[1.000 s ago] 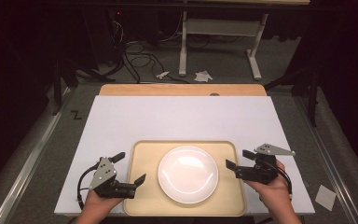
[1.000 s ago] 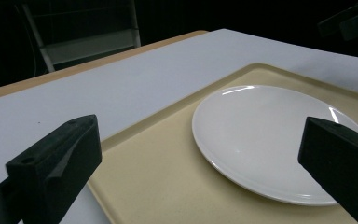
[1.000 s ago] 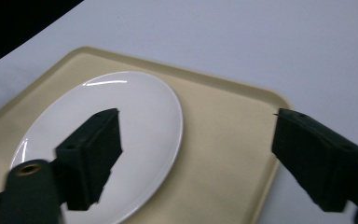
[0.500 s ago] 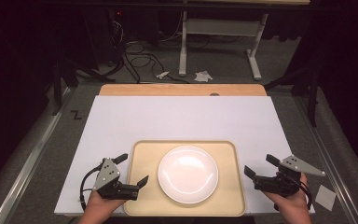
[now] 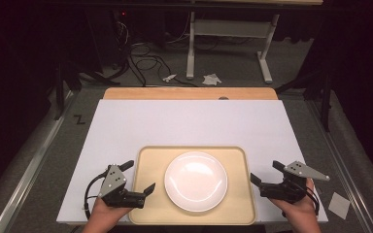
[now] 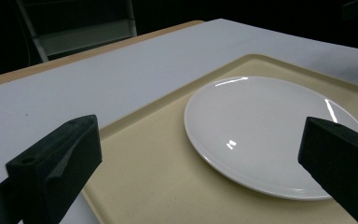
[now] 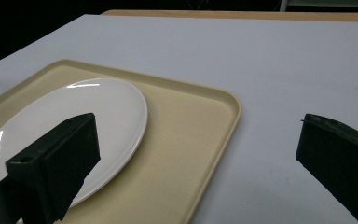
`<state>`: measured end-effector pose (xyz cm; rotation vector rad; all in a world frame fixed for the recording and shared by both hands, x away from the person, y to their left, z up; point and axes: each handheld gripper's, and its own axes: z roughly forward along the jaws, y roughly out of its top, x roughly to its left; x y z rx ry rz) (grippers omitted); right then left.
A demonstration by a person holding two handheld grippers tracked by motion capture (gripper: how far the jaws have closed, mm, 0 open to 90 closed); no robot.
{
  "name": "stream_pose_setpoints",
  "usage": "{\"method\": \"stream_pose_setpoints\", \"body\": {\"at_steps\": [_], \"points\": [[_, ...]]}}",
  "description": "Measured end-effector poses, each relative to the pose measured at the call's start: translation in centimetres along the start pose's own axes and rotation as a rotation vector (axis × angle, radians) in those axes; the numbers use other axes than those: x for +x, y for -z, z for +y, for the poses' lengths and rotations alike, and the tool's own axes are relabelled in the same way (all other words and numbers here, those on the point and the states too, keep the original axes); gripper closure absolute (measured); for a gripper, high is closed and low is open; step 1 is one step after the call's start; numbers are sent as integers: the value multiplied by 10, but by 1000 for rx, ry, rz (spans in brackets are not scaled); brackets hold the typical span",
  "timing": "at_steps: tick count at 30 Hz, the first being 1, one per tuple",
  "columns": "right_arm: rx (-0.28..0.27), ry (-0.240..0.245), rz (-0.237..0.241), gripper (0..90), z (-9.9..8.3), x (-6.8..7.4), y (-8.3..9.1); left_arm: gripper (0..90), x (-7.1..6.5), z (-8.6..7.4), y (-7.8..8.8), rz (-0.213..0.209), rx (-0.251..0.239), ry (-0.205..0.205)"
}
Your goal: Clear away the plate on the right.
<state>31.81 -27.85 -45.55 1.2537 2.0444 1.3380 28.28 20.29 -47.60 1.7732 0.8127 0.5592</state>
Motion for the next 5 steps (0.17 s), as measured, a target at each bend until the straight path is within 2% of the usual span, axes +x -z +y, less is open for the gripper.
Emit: {"method": "stream_pose_setpoints", "body": {"at_steps": [5], "points": [[-7, 1, -4, 0, 0, 2, 0, 3, 1, 0, 0, 2, -5, 10]]}}
